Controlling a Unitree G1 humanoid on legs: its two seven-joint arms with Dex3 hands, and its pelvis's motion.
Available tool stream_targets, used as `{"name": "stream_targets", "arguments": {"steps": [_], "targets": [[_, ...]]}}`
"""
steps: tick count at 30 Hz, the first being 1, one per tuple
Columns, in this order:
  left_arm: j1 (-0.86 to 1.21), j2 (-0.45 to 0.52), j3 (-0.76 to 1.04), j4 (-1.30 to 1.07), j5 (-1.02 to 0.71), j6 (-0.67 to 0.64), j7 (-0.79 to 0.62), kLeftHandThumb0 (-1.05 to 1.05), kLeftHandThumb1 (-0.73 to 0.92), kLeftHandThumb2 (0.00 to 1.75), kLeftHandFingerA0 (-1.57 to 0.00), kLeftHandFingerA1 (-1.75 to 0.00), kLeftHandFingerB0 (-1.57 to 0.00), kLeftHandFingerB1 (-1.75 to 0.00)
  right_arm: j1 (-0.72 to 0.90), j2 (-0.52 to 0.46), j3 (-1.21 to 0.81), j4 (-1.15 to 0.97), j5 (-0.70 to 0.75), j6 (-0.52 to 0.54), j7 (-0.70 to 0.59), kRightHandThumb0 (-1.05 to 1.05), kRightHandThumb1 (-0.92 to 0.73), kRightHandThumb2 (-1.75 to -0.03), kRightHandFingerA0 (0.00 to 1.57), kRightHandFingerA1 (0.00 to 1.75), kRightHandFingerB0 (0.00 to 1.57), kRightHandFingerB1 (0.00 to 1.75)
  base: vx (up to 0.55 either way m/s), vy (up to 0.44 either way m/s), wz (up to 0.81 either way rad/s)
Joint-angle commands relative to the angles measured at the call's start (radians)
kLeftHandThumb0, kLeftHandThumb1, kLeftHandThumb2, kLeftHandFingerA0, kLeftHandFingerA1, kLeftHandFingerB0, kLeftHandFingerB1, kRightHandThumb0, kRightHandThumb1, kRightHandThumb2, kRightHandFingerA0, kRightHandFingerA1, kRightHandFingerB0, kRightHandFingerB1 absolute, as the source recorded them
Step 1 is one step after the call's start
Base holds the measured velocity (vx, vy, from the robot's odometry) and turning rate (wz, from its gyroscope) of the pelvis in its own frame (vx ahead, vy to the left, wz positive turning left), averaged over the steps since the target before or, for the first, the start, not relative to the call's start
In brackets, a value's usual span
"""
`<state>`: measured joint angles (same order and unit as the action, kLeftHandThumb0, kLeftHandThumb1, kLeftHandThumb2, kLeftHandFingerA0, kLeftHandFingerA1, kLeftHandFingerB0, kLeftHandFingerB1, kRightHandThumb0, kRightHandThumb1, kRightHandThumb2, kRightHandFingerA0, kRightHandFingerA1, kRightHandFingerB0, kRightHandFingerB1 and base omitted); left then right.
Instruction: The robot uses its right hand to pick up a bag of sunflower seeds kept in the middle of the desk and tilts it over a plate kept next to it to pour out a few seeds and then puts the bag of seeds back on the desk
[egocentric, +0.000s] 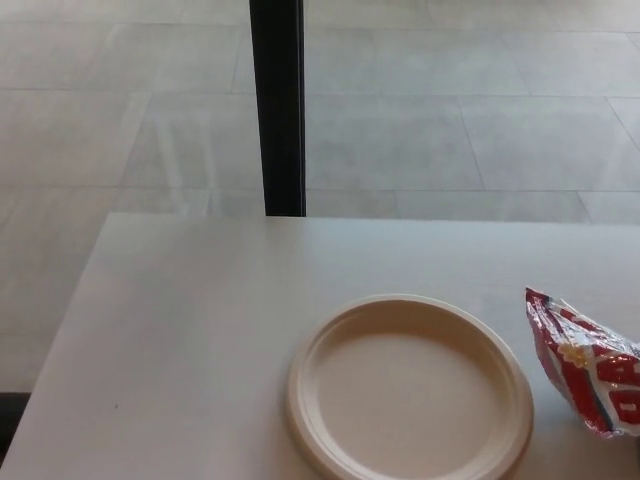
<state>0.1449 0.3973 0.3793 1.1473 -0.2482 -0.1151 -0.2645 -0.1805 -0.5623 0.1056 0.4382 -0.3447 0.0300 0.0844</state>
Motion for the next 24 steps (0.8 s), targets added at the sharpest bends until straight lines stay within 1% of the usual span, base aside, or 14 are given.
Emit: {"name": "stream_targets", "arguments": {"steps": [1, 2, 5, 6, 7, 8, 9, 10, 12, 14, 15, 17, 18, 24], "targets": [[-0.008, 0.020, -0.006, 0.028, 0.021, -0.035, -0.002, -0.34, 0.63, 1.20, -0.18, -0.63, -0.09, -0.56, 0.016, -0.038, 0.082, 0.013, -0.062, 0.067, 0.108, -0.17, -0.82, -0.78, 0.74, 1.36, 0.69, 0.55, 0.00, 0.000, 0.00], [0.001, 0.025, -0.013, 0.002, 0.028, -0.035, 0.002, -0.34, 0.61, 1.19, -0.20, -0.64, -0.09, -0.56, 0.018, -0.041, 0.094, -0.002, -0.066, 0.086, 0.112, -0.14, -0.74, -0.89, 0.78, 1.53, 0.88, 0.63, 0.00, 0.000, 0.00], [0.013, 0.028, -0.027, -0.018, 0.039, -0.040, 0.006, -0.34, 0.63, 1.20, -0.18, -0.63, -0.09, -0.56, 0.021, -0.053, 0.110, -0.007, -0.057, 0.082, 0.119, -0.15, -0.71, -0.92, 0.80, 1.53, 0.95, 0.70, 0.00, 0.000, 0.00], [0.018, 0.025, -0.019, -0.024, 0.026, -0.043, -0.013, -0.61, 0.80, 0.82, -0.18, -0.70, -0.12, -0.55, 0.020, -0.060, 0.120, 0.005, -0.057, 0.057, 0.118, -0.12, -0.66, -1.00, 0.76, 1.25, 0.97, 0.80, 0.00, 0.000, 0.00], [0.017, 0.022, -0.004, -0.027, 0.007, -0.033, -0.025, -0.34, 0.64, 1.21, -0.18, -0.64, -0.08, -0.56, 0.020, -0.063, 0.123, 0.011, -0.054, 0.041, 0.118, -0.14, -0.64, -1.05, 0.77, 1.36, 0.96, 0.97, 0.00, 0.000, 0.00], [0.014, 0.018, 0.011, -0.026, -0.010, -0.018, -0.028, -0.34, 0.64, 1.21, -0.19, -0.64, -0.08, -0.56, 0.023, -0.065, 0.122, 0.011, -0.047, 0.031, 0.116, -0.15, -0.63, -1.06, 0.79, 1.46, 0.91, 1.10, 0.00, 0.000, 0.00], [0.012, 0.017, 0.006, -0.022, 0.002, -0.021, -0.014, -0.60, 0.80, 0.78, -0.24, -0.79, -0.16, -0.55, 0.029, -0.065, 0.119, 0.008, -0.041, 0.023, 0.109, -0.16, -0.66, -1.03, 0.81, 1.55, 0.85, 1.22, 0.00, 0.000, 0.00], [0.011, 0.021, -0.009, -0.017, 0.025, -0.032, -0.001, -0.34, 0.64, 1.21, -0.18, -0.63, -0.08, -0.55, 0.035, -0.066, 0.117, 0.000, -0.039, 0.013, 0.102, -0.19, -0.67, -0.97, 0.83, 1.66, 0.73, 1.40, 0.00, 0.000, 0.00], [0.013, 0.024, -0.015, -0.015, 0.029, -0.042, -0.007, -0.34, 0.64, 1.20, -0.20, -0.65, -0.08, -0.55, 0.045, -0.062, 0.112, -0.012, -0.040, 0.001, 0.080, -0.22, -0.75, -0.89, 0.70, 1.75, 0.59, 1.54, 0.00, 0.000, 0.00], [0.015, 0.017, 0.007, -0.018, 0.005, -0.030, -0.011, -0.34, 0.63, 1.20, -0.20, -0.65, -0.09, -0.56, 0.073, -0.047, 0.092, -0.027, -0.047, -0.045, -0.001, -0.24, -0.79, -0.79, 0.72, 1.75, 0.58, 1.52, 0.00, 0.000, 0.00], [0.016, 0.018, 0.000, -0.018, 0.015, -0.035, -0.010, -0.33, 0.65, 1.21, -0.19, -0.64, -0.08, -0.56, 0.080, -0.041, 0.085, -0.034, -0.052, -0.052, -0.028, -0.25, -0.82, -0.73, 0.75, 1.73, 0.63, 1.31, 0.00, 0.000, 0.00], [0.018, 0.019, -0.002, -0.020, 0.018, -0.036, -0.009, -0.33, 0.65, 1.21, -0.20, -0.65, -0.09, -0.56, 0.090, -0.039, 0.080, -0.036, -0.061, -0.079, -0.059, -0.22, -0.78, -0.82, 0.78, 1.75, 0.65, 1.41, 0.00, 0.000, 0.00], [0.016, 0.021, -0.008, -0.017, 0.025, -0.036, -0.003, -0.34, 0.64, 1.20, -0.19, -0.64, -0.08, -0.56, 0.091, -0.031, 0.072, -0.030, -0.059, -0.090, -0.082, -0.21, -0.77, -0.79, 0.81, 1.71, 0.70, 1.26, 0.00, 0.000, 0.00], [0.011, 0.020, 0.002, -0.006, 0.011, -0.033, -0.023, -0.34, 0.64, 1.21, -0.15, -0.62, -0.07, -0.56, 0.108, 0.008, 0.032, -0.065, -0.023, -0.075, -0.079, -0.21, -0.63, -1.06, 0.88, 1.75, 0.71, 1.55, 0.00, 0.000, 0.00]]}}
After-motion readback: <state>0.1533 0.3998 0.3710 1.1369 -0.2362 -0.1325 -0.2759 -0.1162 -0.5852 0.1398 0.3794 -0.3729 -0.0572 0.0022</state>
